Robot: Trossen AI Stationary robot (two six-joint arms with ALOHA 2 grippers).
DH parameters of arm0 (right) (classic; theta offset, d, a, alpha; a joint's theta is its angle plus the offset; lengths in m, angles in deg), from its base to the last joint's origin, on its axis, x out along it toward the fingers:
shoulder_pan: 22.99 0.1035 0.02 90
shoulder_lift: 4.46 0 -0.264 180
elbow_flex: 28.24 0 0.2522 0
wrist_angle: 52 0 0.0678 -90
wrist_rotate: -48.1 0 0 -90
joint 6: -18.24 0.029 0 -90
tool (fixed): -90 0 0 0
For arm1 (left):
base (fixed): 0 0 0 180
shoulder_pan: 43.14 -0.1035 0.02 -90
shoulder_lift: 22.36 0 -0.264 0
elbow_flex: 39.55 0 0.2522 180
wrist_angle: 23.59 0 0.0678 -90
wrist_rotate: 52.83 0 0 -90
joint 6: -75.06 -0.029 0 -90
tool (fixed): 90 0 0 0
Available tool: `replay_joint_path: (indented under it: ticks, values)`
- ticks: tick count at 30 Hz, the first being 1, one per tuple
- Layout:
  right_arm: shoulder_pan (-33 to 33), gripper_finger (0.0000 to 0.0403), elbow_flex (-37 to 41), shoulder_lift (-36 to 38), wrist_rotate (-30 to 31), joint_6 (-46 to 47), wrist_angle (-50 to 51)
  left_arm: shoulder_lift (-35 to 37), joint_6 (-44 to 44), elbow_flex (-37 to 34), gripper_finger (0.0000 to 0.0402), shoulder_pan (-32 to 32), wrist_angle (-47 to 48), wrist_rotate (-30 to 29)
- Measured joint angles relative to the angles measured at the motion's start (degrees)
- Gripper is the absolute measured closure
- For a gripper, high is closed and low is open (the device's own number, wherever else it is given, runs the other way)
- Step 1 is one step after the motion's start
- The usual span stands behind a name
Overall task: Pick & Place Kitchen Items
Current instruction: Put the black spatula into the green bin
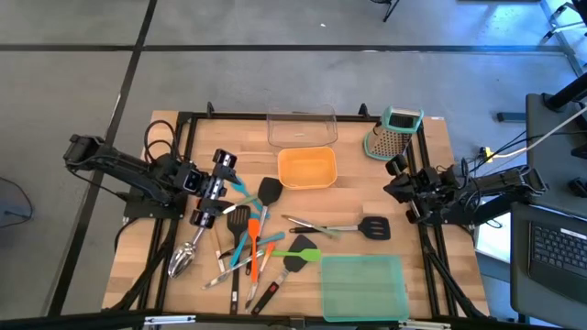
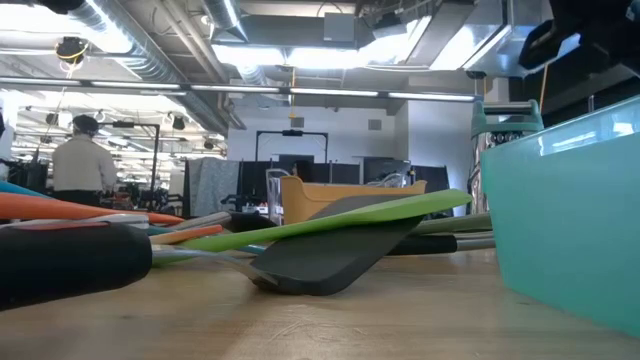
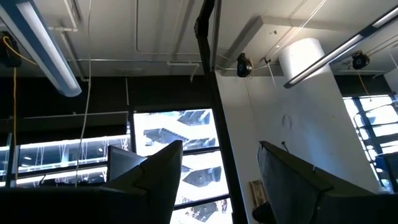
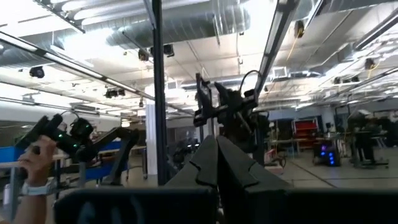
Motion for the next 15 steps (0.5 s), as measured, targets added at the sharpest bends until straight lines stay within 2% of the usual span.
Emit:
replay_joint_path:
  ticks: [5,15]
  values:
    - [0.0,0.0403,0.0,0.0,2.6,-0.2,-0.2,0.0,0.0,0.0,0.0199,0.0,0.0,0.0]
    - [0.0,0.0403,0.0,0.0,2.6,1.1,0.2,0.0,0.0,0.0,0.0199,0.0,0.0,0.0]
